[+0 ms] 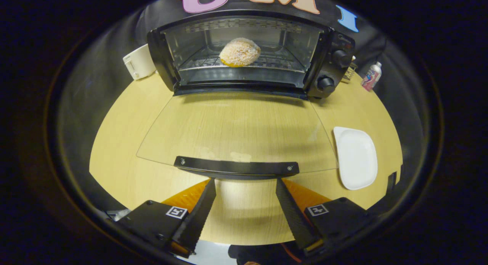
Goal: Open the toaster oven, put the food inside, and close the toaster oven door.
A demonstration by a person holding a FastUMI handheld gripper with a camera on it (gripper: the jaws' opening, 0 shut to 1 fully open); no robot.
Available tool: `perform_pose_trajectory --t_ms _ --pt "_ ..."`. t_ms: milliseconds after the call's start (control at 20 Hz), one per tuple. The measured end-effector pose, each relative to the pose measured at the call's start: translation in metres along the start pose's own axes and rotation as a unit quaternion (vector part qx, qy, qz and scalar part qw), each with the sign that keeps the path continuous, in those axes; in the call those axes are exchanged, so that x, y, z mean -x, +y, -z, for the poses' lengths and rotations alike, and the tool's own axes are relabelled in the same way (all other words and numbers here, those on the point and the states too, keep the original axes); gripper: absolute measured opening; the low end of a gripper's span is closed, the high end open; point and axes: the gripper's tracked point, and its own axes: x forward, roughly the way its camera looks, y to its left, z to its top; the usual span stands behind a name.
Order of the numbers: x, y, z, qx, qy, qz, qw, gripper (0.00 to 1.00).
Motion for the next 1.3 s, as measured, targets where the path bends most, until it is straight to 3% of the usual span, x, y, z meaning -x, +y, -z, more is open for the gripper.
perform_pose_trajectory --t_ms 400,950,1300 --pt "0.027 -0.001 -0.026 0.004 0.014 0.033 0.999 0.98" --pt "0.035 0.002 -0.09 -0.052 -0.045 0.021 0.997 0.98" --pt "0.043 0.001 -0.121 -0.051 -0.064 0.026 0.996 0.98"
